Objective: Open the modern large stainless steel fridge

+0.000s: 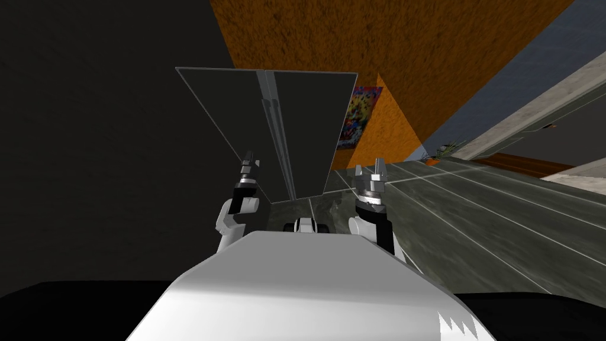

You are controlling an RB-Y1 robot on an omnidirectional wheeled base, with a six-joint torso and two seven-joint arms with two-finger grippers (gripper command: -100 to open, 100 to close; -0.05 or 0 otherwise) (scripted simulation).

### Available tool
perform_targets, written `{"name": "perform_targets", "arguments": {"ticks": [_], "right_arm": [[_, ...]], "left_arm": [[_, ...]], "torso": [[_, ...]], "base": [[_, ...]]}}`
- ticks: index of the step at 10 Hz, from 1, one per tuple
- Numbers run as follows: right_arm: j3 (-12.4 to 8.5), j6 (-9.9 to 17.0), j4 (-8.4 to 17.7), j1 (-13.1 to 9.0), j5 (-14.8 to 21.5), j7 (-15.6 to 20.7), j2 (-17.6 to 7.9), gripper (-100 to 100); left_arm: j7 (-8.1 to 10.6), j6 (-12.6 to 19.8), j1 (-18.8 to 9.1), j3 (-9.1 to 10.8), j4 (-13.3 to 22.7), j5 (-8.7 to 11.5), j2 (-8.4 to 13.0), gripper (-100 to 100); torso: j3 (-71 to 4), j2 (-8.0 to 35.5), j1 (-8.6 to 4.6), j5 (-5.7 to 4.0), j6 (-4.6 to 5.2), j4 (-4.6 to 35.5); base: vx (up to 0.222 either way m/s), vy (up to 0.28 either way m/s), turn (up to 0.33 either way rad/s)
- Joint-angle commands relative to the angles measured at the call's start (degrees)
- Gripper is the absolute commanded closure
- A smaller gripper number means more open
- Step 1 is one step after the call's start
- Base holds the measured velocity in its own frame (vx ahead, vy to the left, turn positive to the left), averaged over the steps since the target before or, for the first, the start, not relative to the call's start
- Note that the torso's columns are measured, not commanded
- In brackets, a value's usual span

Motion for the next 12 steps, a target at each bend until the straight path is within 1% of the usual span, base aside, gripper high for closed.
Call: {"name": "perform_targets", "arguments": {"ticks": [1, 2, 3, 4, 5, 6, 7, 8, 9, 10, 11, 12], "right_arm": [[0.0, 0.0, 0.0, 0.0, 0.0, 0.0, 0.0, 0], [0.0, 0.0, 0.0, 0.0, 0.0, 0.0, 0.0, 0], [0.0, 0.0, 0.0, 0.0, 0.0, 0.0, 0.0, 0], [0.0, 0.0, 0.0, 0.0, 0.0, 0.0, 0.0, 0], [0.0, 0.0, 0.0, 0.0, 0.0, 0.0, 0.0, 0], [0.0, 0.0, 0.0, 0.0, 0.0, 0.0, 0.0, 0], [0.0, 0.0, 0.0, 0.0, 0.0, 0.0, 0.0, 0], [0.0, 0.0, 0.0, 0.0, 0.0, 0.0, 0.0, 0], [0.0, 0.0, 0.0, 0.0, 0.0, 0.0, 0.0, 0], [0.0, 0.0, 0.0, 0.0, 0.0, 0.0, 0.0, 0], [0.0, 0.0, 0.0, 0.0, 0.0, 0.0, 0.0, 0], [0.0, 0.0, 0.0, 0.0, 0.0, 0.0, 0.0, 0]], "left_arm": [[0.31, 3.53, -3.72, 1.9, 2.31, -0.44, 0.61, -100], [0.68, 5.99, -5.96, 3.7, 4.17, -0.77, 1.24, -100], [0.68, 6.76, -7.03, 3.7, 4.17, -0.77, 1.24, -100], [1.09, 8.72, -9.36, 5.54, 6.08, -1.09, 1.86, -100], [1.09, 10.05, -10.45, 5.54, 6.08, -1.09, 1.86, -100], [1.55, 12.13, -12.58, 7.4, 8.03, -1.41, 2.47, -100], [1.55, 13.4, -13.52, 7.4, 8.03, -1.41, 2.47, -100], [1.55, 13.4, -13.96, 7.4, 8.03, -1.41, 2.47, -100], [2.05, 15.99, -16.22, 9.26, 10.04, -1.72, 3.06, -100], [2.05, 16.78, -17.55, 9.26, 10.04, -1.72, 3.06, -100], [2.62, 18.41, -19.27, 11.09, 12.09, -2.0, 3.62, -100], [2.62, 19.71, -20.66, 11.09, 12.09, -2.0, 3.62, -100]], "torso": [[0.01, 0.03, -0.03, -0.01, 0.02, 0.01], [0.0, 0.0, -0.01, 0.0, 0.0, 0.0], [0.0, 0.0, -0.03, 0.0, 0.02, 0.0], [-0.02, -0.04, 0.03, 0.01, 0.0, -0.01], [-0.03, -0.04, 0.02, 0.01, 0.01, -0.01], [-0.01, -0.02, 0.01, 0.01, 0.0, -0.01], [0.01, 0.03, -0.02, 0.0, 0.01, 0.0], [0.0, -0.01, 0.0, 0.0, 0.0, 0.0], [-0.04, -0.06, 0.08, 0.02, 0.0, -0.02], [-0.02, -0.03, 0.0, 0.01, 0.03, -0.02], [-0.01, -0.01, 0.0, -0.01, 0.0, 0.0], [0.02, 0.03, -0.04, 0.0, 0.02, 0.0]], "base": [[-0.032, -0.052, -0.053], [-0.04, -0.062, -0.085], [-0.028, -0.05, -0.052], [-0.025, -0.05, -0.087], [-0.027, -0.049, -0.056], [-0.038, -0.058, -0.095], [-0.028, -0.052, -0.038], [-0.01, -0.028, 0.008], [-0.024, -0.048, -0.097], [-0.022, -0.043, -0.048], [-0.033, -0.051, -0.078], [-0.026, -0.049, -0.04]]}}
